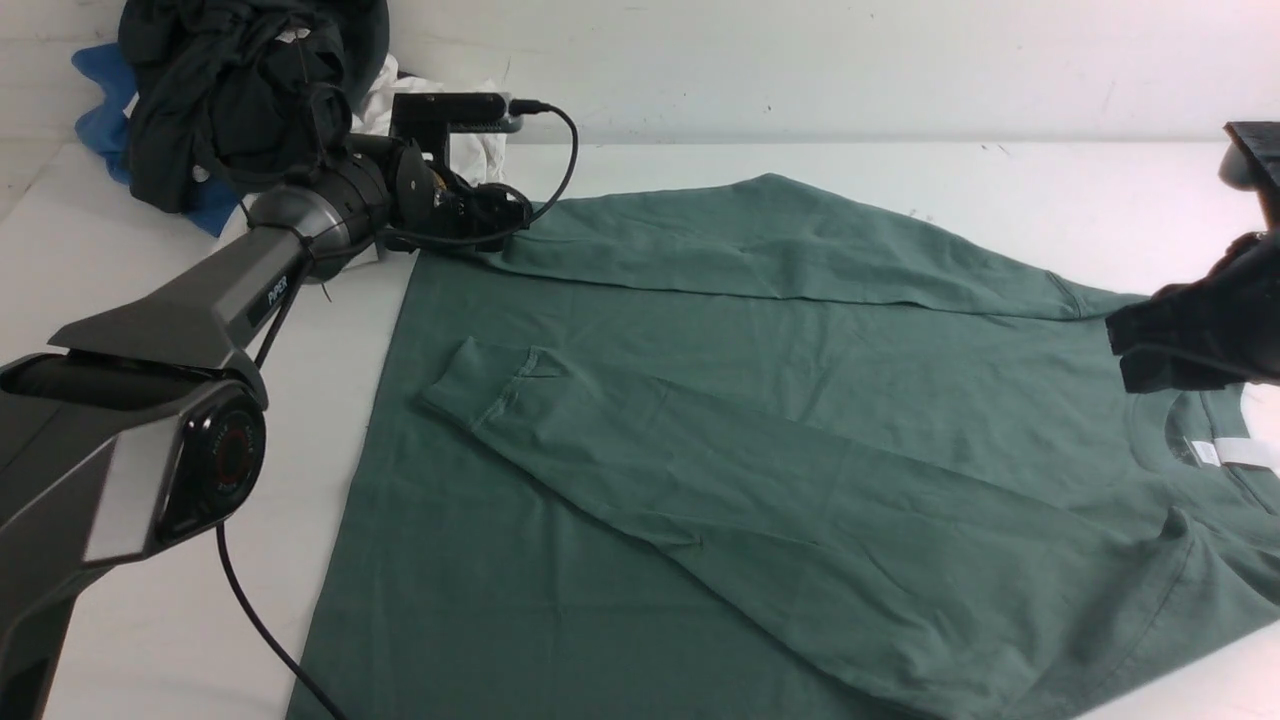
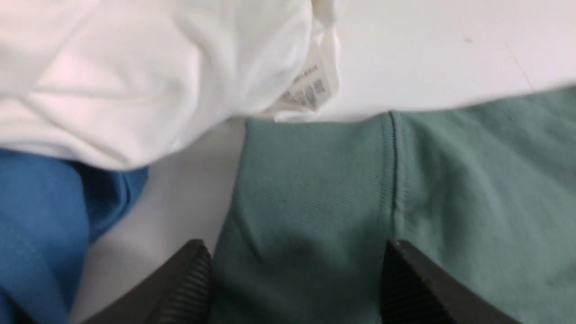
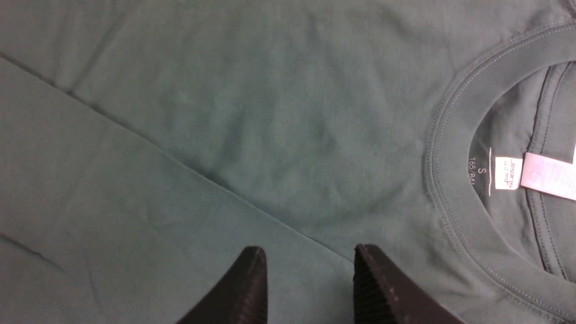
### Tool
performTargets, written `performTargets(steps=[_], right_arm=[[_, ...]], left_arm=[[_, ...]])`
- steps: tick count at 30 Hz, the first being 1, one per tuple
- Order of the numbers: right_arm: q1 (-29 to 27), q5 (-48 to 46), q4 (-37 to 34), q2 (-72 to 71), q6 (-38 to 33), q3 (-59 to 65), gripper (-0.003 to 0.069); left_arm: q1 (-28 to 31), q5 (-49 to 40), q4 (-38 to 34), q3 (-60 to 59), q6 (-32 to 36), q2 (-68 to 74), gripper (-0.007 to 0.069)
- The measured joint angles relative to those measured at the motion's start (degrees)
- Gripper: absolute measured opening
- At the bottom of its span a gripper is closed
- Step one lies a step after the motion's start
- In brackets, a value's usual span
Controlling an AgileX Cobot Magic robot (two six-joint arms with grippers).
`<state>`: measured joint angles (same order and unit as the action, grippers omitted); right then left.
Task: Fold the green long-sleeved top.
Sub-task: Use the left arm to clamp the cuff farthest from it
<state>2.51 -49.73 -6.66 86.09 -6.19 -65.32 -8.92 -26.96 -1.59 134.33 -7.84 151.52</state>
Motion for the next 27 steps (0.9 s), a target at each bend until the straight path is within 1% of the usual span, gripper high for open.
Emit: performTargets(steps=[5, 8, 9, 10, 14, 17, 20, 23, 27], right_arm=[[0.0, 0.0, -1.13, 0.0, -1.02, 0.0, 0.0262], [0.0, 0.01, -1.33, 0.35, -1.07, 0.0, 0.0262], [0.0, 0.01, -1.54, 0.86, -1.13, 0.0, 0.0262], [0.0, 0.06, -1.55, 0.95, -1.13, 0.0, 0.0262], [0.0, 0.06, -1.74, 2.4, -1.3, 0.0, 0.0262], [0.0, 0.01, -1.8, 2.64, -1.46, 0.0, 0.0262], [0.0, -0.07, -1.86, 2.64, -1.52, 0.0, 0.0262], [0.0, -0.2, -1.91, 2.64, -1.64, 0.0, 0.0262], [0.0, -0.25, -1.92, 2.64, -1.69, 0.0, 0.0262]], left_arm=[[0.0, 1.61, 2.96, 0.04, -0.8, 0.73, 0.0465], [0.0, 1.61, 3.48, 0.04, -0.94, 0.77, 0.044], [0.0, 1.42, 3.52, 0.04, -0.94, 0.77, 0.0396], [0.0, 1.34, 3.52, 0.04, -0.94, 0.77, 0.0389], [0.0, 0.11, 3.64, 0.22, -0.72, 0.67, 0.0183], [0.0, -0.32, 3.61, 0.22, -0.72, 0.59, 0.0049], [0.0, -1.01, 3.61, 0.22, -0.67, 0.34, 0.0023], [-0.06, -2.87, 3.66, 0.22, -0.14, -0.62, 0.0023], [-0.43, -6.83, 3.66, 0.22, 2.59, -3.75, 0.0023]])
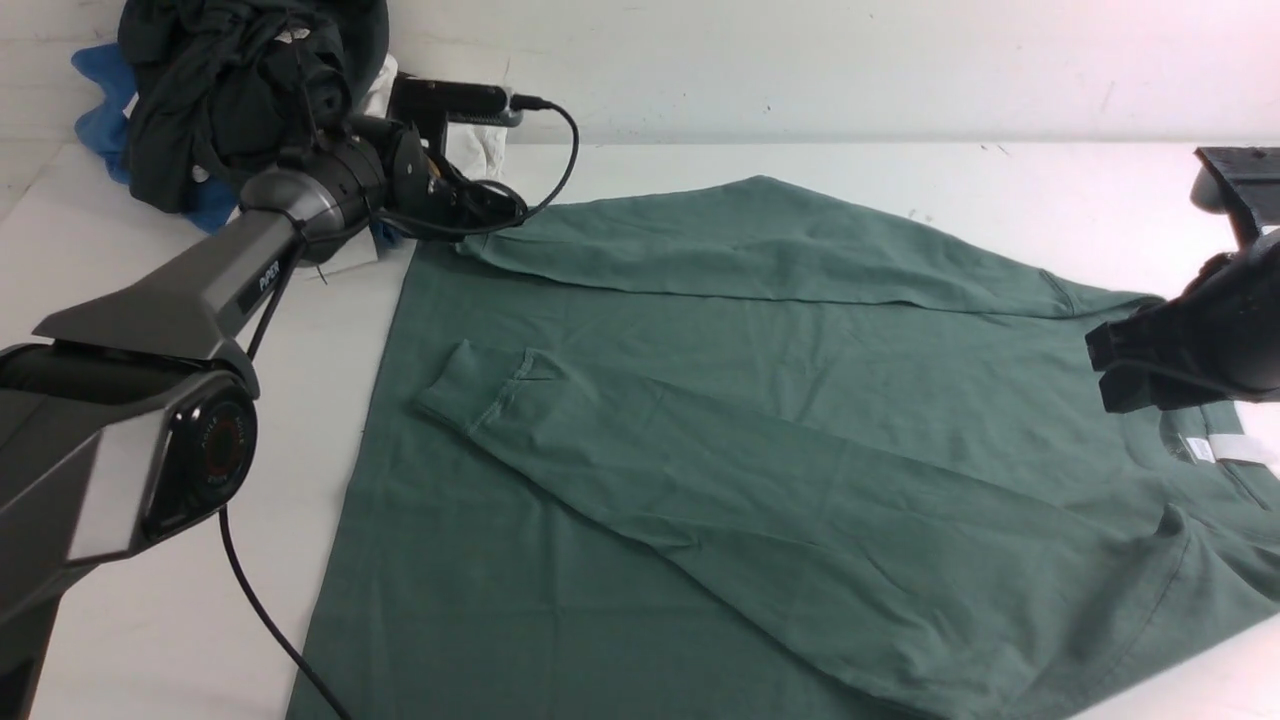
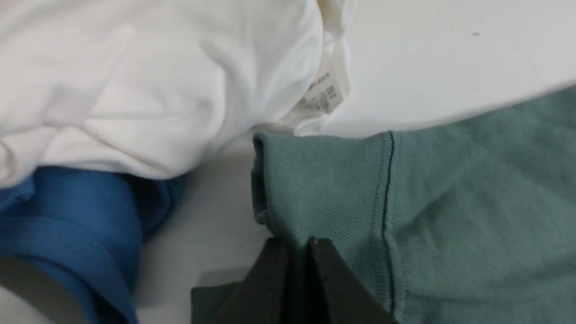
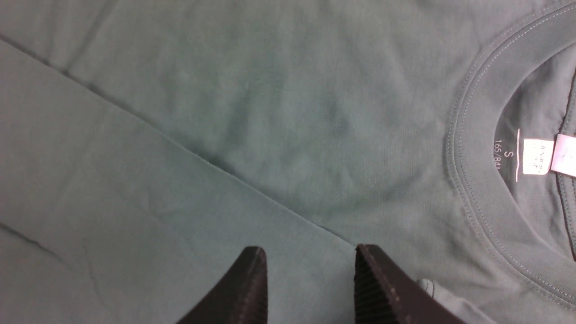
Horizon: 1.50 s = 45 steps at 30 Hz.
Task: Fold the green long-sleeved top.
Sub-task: Use the left arm to drag and drop the cuff onto the cuff closest to the left arm
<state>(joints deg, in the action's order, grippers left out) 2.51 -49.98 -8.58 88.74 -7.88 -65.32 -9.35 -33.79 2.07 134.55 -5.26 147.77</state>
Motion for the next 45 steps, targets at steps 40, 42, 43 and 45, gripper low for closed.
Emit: performTargets(steps=[40, 42, 43, 45], right_arm=[[10.04, -12.61, -1.1, -25.0, -0.13, 0.0, 0.0262], [11.68, -12.79, -0.14, -25.0, -0.13, 0.0, 0.0262], [11.99, -12.79, 0.18, -25.0, -0.13, 0.0, 0.0262], [12.14, -12.85, 0.55, -25.0, -0.13, 0.0, 0.0262]], left_arm=[[-7.99, -26.49, -2.07, -51.6, 5.78, -41.67, 0.0023], [-7.99, -24.31, -2.07, -55.37, 5.89, -41.67, 0.0023], [-7.99, -23.68, -2.07, -56.49, 6.17, -41.53, 0.0023], [-7.99, -23.03, -2.07, -57.61, 7.06, -41.17, 0.0023]])
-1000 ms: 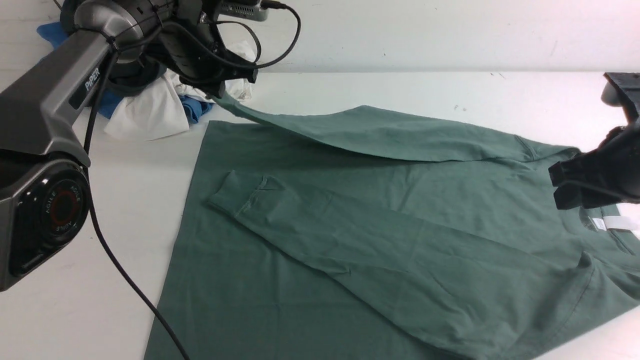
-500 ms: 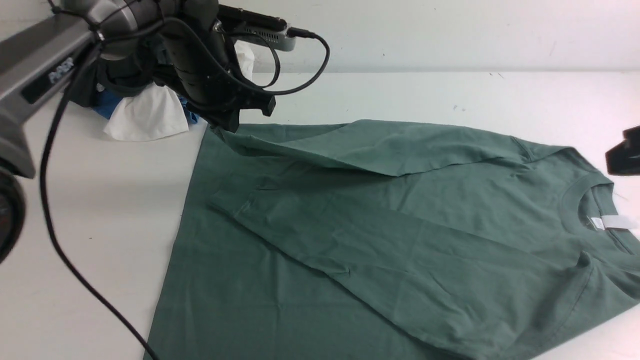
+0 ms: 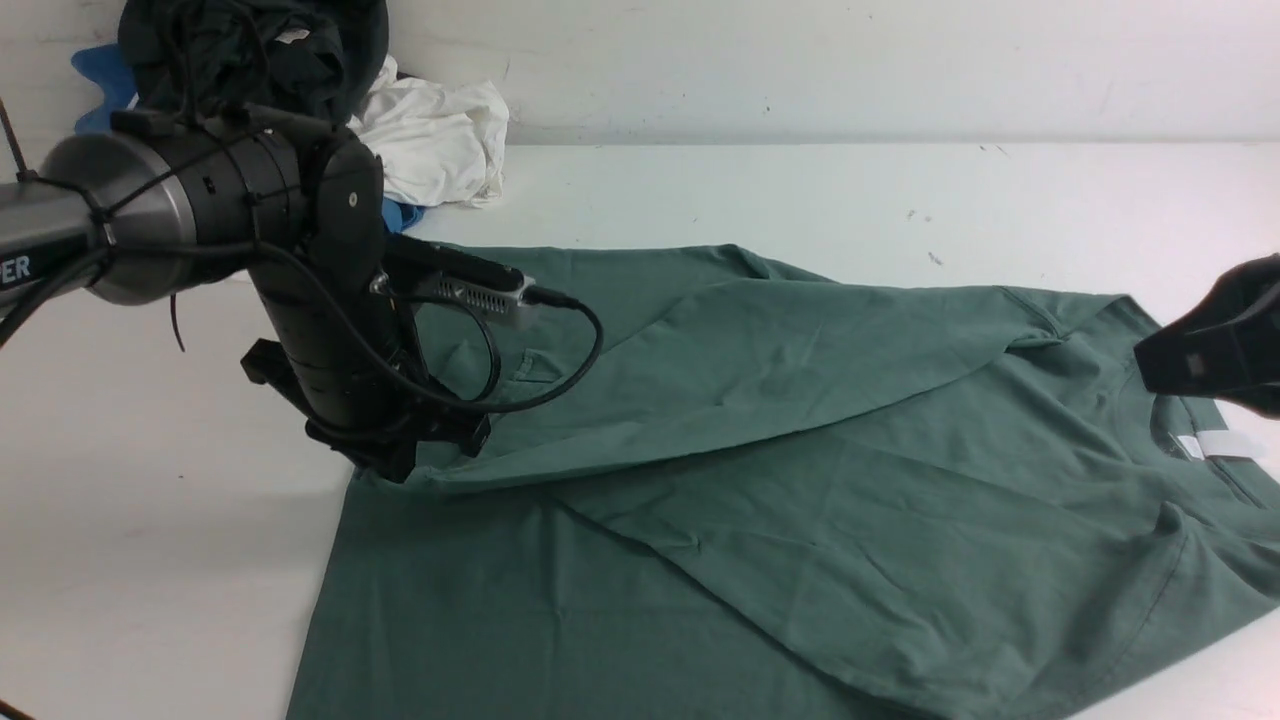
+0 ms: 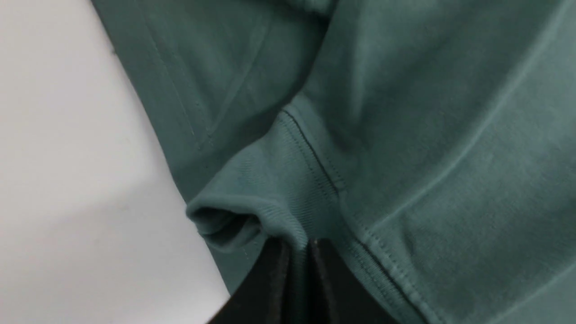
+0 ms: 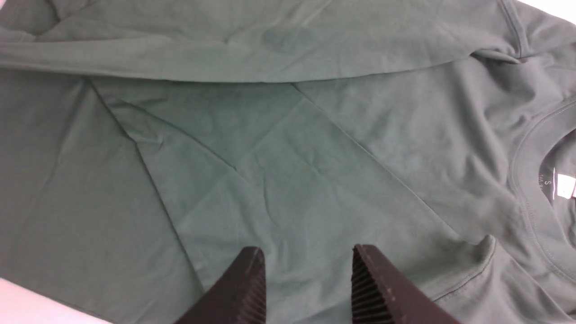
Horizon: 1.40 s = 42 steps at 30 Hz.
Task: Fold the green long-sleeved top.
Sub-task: Use the left arm to drag and drop the cuff onto the cuff closest to the left arm, then use both arms simultaneously to clamp the lower edge of the clothing fabric
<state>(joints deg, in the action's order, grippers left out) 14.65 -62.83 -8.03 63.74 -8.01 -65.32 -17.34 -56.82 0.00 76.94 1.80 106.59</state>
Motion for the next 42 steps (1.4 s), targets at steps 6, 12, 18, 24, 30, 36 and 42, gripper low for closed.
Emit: performTargets(steps=[6, 12, 18, 24, 30, 36, 42], right_arm=[[0.0, -0.35, 0.2, 0.0, 0.0, 0.0, 0.0262], [0.0, -1.68, 0.24, 0.0, 0.0, 0.0, 0.0262], [0.0, -3.91, -0.64, 0.0, 0.0, 0.0, 0.0262], [0.12, -8.67, -6.72, -0.04, -2.17, 0.0, 0.0262], [7.03, -8.74, -9.65, -1.06, -4.17, 0.0, 0.0262], [17.0, -8.8, -6.92, -2.71, -4.34, 2.68, 0.0262], [18.3, -8.87, -3.16, -3.01, -4.34, 7.56, 0.0262]], left_arm=[[0.0, 0.2, 0.0, -0.38, 4.32, 0.85, 0.0052], [0.0, -2.64, 0.0, 0.54, 4.97, 0.85, 0.0234], [-1.5, -8.42, 0.0, 1.32, 6.16, -4.7, 0.0389], [-10.53, -9.99, 0.0, -8.06, 11.07, -19.22, 0.0378], [-14.65, -11.02, 0.0, -23.51, 20.41, -22.7, 0.036], [-14.91, -2.42, 0.0, -35.04, 31.21, -22.7, 0.036], [-14.91, 6.26, 0.33, -39.81, 33.5, -22.54, 0.036]])
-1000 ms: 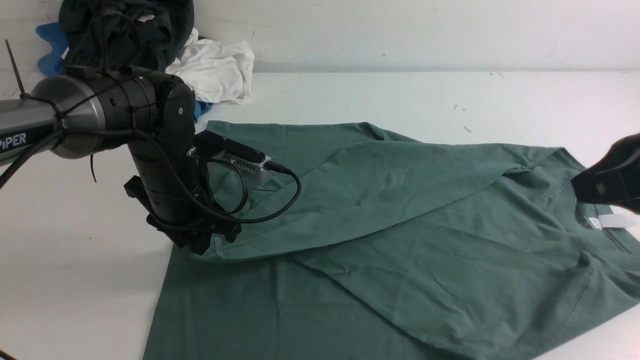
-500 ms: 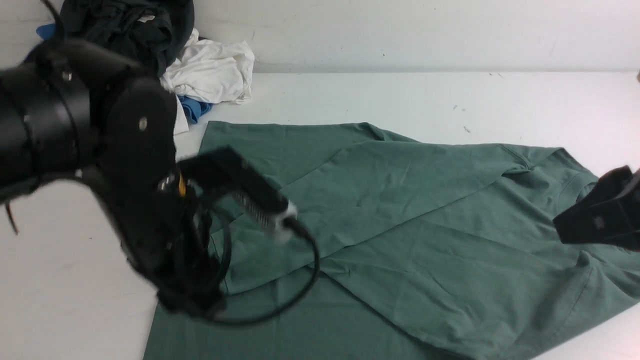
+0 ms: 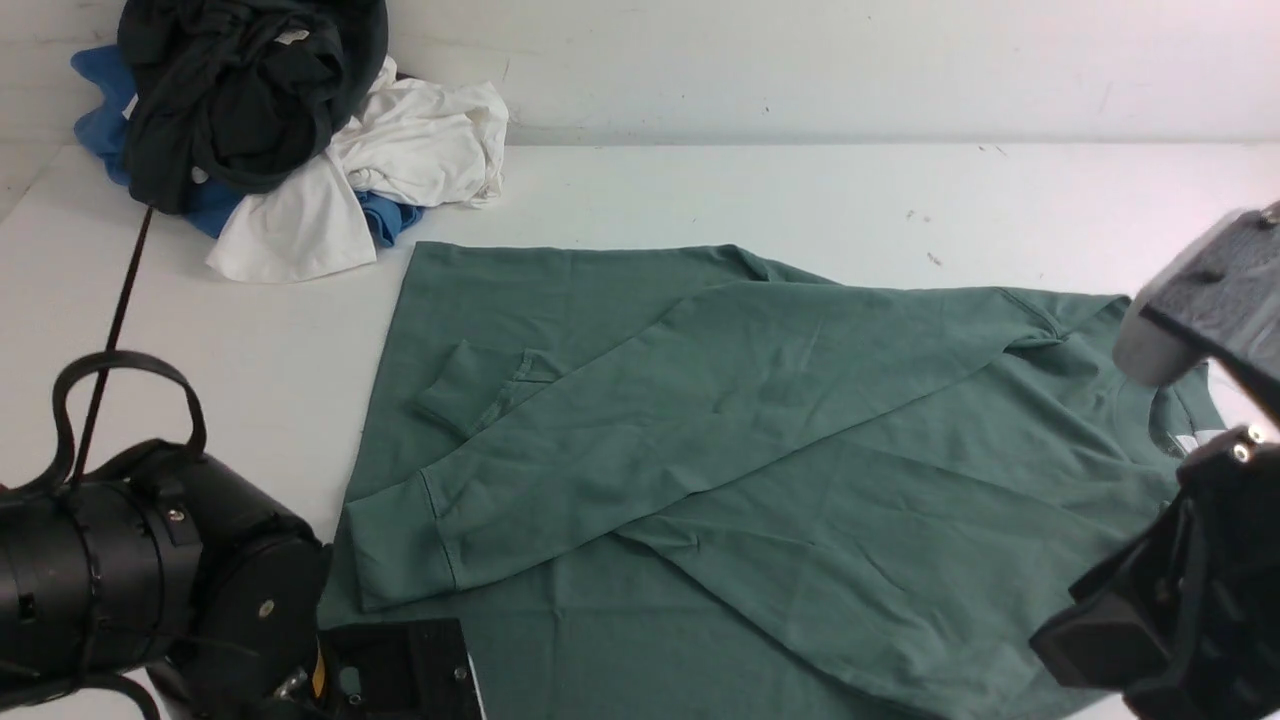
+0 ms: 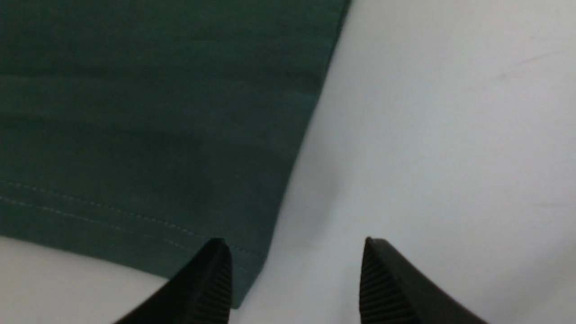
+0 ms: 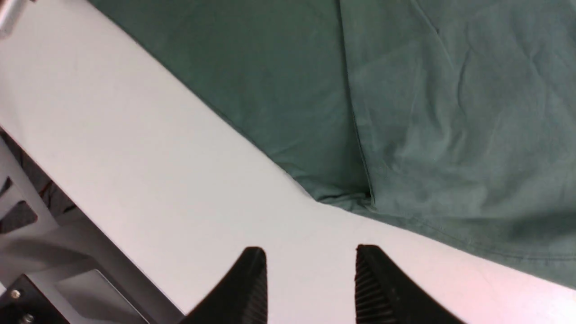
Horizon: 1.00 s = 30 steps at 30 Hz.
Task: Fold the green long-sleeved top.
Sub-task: Use both arms simultaneously to clamp the lower edge of the clothing fabric
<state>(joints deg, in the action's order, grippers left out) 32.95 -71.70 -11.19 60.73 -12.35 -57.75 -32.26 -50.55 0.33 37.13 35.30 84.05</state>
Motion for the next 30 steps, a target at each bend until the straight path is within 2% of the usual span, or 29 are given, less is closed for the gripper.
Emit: performTargets(steps=[9, 20, 22, 24, 25, 26, 27, 30], right_arm=[[0.0, 0.0, 0.93, 0.0, 0.0, 2.07, 0.0262], [0.0, 0.05, 0.93, 0.0, 0.0, 2.11, 0.0262], [0.0, 0.05, 1.33, 0.0, 0.0, 2.11, 0.0262], [0.0, 0.05, 2.64, -0.07, 0.0, 2.11, 0.0262], [0.0, 0.05, 3.1, -0.07, -0.02, 2.11, 0.0262], [0.0, 0.05, 4.28, -0.07, -0.08, 2.11, 0.0262], [0.0, 0.05, 6.31, -0.07, -0.51, 2.11, 0.0262], [0.0, 0.05, 8.88, -0.07, -3.25, 2.11, 0.0266]], left_arm=[[-0.02, 10.74, 7.58, -3.47, -0.89, 0.94, 0.036], [-0.02, 10.8, 7.86, -2.94, -2.0, 2.73, 0.0351], [-0.02, 9.46, 7.61, -2.28, -2.0, 3.43, 0.0305], [-0.02, 8.67, 7.16, -2.01, -2.18, 3.42, 0.0228], [-0.02, 8.52, 7.07, -1.93, -2.32, 3.42, 0.0219], [-0.02, 8.15, 6.95, -1.81, -2.74, 3.42, 0.0169], [-0.02, 7.37, 6.89, -1.74, -3.3, 3.52, 0.0076], [-0.06, 6.98, 7.05, -1.74, -3.4, 3.62, 0.0011]])
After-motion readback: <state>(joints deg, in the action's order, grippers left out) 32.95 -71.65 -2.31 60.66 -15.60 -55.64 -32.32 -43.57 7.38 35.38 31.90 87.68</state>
